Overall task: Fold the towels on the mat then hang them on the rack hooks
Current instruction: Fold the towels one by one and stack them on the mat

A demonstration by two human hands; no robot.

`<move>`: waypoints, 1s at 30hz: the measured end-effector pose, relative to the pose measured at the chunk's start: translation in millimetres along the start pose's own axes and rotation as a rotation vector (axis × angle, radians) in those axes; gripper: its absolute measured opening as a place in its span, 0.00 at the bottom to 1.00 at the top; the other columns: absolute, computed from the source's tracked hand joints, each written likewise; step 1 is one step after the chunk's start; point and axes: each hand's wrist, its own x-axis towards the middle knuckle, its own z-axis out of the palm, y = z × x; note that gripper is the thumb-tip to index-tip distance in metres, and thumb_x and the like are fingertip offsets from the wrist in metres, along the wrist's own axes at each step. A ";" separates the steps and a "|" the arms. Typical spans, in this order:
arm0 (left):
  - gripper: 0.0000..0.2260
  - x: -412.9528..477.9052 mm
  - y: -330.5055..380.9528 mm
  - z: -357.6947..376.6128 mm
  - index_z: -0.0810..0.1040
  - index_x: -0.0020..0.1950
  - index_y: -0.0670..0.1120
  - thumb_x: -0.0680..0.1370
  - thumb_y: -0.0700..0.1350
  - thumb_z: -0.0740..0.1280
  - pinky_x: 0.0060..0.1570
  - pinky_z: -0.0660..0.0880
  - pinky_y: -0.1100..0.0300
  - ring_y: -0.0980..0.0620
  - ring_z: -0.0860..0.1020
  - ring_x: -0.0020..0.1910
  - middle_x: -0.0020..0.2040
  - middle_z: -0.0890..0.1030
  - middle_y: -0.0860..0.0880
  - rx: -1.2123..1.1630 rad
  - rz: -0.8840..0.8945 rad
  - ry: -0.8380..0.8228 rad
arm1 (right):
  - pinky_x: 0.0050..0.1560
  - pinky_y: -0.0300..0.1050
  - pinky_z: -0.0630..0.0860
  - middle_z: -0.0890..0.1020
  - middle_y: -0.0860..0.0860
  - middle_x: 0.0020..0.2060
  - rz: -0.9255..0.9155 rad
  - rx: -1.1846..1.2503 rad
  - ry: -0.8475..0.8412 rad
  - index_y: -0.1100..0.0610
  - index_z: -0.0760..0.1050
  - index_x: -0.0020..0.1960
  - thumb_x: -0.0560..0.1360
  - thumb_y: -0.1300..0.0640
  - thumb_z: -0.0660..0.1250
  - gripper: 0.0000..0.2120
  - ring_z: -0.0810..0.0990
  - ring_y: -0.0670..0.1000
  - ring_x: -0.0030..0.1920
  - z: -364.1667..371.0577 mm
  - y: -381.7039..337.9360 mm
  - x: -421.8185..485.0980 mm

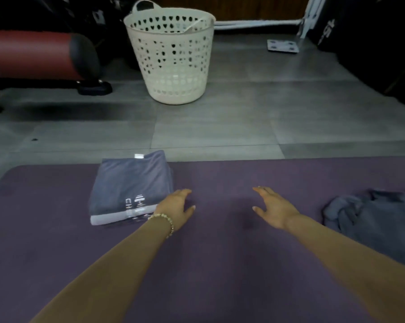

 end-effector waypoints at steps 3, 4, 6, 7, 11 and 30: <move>0.25 22.5 65.5 27.2 0.60 0.75 0.48 0.80 0.53 0.60 0.68 0.64 0.54 0.47 0.64 0.72 0.74 0.64 0.47 0.044 0.067 -0.086 | 0.71 0.46 0.62 0.56 0.50 0.76 0.114 0.000 -0.007 0.54 0.52 0.77 0.80 0.50 0.61 0.30 0.60 0.53 0.74 -5.5 69.4 -22.2; 0.25 28.2 85.6 38.7 0.59 0.75 0.48 0.80 0.54 0.60 0.69 0.64 0.54 0.48 0.63 0.73 0.74 0.63 0.47 0.055 0.086 -0.117 | 0.71 0.47 0.62 0.56 0.51 0.76 0.164 0.005 -0.004 0.55 0.52 0.77 0.79 0.51 0.61 0.31 0.61 0.53 0.74 -7.0 93.0 -30.9; 0.26 36.5 122.3 65.1 0.59 0.75 0.48 0.80 0.55 0.59 0.69 0.63 0.55 0.48 0.62 0.73 0.74 0.63 0.48 0.070 0.125 -0.183 | 0.69 0.48 0.65 0.59 0.52 0.75 0.264 0.023 0.025 0.56 0.56 0.76 0.78 0.50 0.63 0.30 0.64 0.55 0.72 -8.6 139.8 -48.9; 0.26 38.8 138.7 79.2 0.59 0.75 0.48 0.80 0.55 0.59 0.69 0.63 0.55 0.48 0.63 0.73 0.74 0.63 0.48 0.078 0.146 -0.217 | 0.67 0.48 0.67 0.62 0.53 0.74 0.310 0.040 0.043 0.57 0.58 0.74 0.77 0.50 0.64 0.30 0.66 0.55 0.70 -8.8 161.7 -58.1; 0.26 39.7 187.6 134.5 0.58 0.76 0.48 0.80 0.56 0.58 0.68 0.63 0.55 0.49 0.62 0.73 0.74 0.64 0.48 0.146 0.238 -0.365 | 0.70 0.51 0.63 0.61 0.50 0.74 0.470 0.101 0.106 0.53 0.59 0.74 0.72 0.39 0.68 0.37 0.61 0.53 0.73 3.7 233.9 -96.5; 0.23 48.9 267.4 272.3 0.52 0.76 0.61 0.81 0.61 0.48 0.74 0.51 0.51 0.52 0.50 0.75 0.77 0.56 0.58 -0.041 0.270 -0.531 | 0.62 0.52 0.63 0.71 0.55 0.60 0.574 -0.062 0.480 0.55 0.70 0.67 0.71 0.33 0.64 0.33 0.68 0.58 0.62 56.8 301.4 -90.5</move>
